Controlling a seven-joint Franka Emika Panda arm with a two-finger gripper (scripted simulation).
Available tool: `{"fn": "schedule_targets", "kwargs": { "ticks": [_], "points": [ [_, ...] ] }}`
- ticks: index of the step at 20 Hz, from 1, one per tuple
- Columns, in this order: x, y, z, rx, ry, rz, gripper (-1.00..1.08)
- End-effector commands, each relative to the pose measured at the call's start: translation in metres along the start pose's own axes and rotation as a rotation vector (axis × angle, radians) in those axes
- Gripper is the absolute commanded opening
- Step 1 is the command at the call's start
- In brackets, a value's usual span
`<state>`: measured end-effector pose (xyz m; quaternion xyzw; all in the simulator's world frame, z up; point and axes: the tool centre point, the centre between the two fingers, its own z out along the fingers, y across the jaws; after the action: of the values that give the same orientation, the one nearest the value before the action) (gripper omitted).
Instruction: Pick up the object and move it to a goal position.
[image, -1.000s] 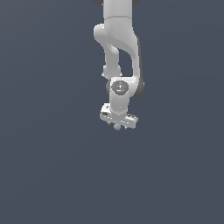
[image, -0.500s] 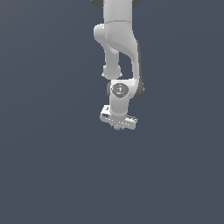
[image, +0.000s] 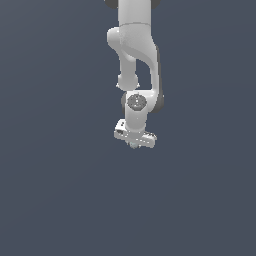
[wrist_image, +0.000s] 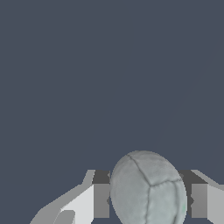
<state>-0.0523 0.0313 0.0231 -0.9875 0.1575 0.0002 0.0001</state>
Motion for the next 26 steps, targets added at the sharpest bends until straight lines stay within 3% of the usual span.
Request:
{"fn": "schedule_targets", "kwargs": {
  "ticks": [1, 11, 26],
  "points": [
    [0.001, 0.003, -0.004, 0.0, 0.001, 0.0, -1.0],
    [0.003, 0.038, -0.051, 0.0, 0.001, 0.0, -1.0],
    [0.011, 0.145, -0.197, 0.003, 0.0, 0.001, -1.0]
  ]
}}
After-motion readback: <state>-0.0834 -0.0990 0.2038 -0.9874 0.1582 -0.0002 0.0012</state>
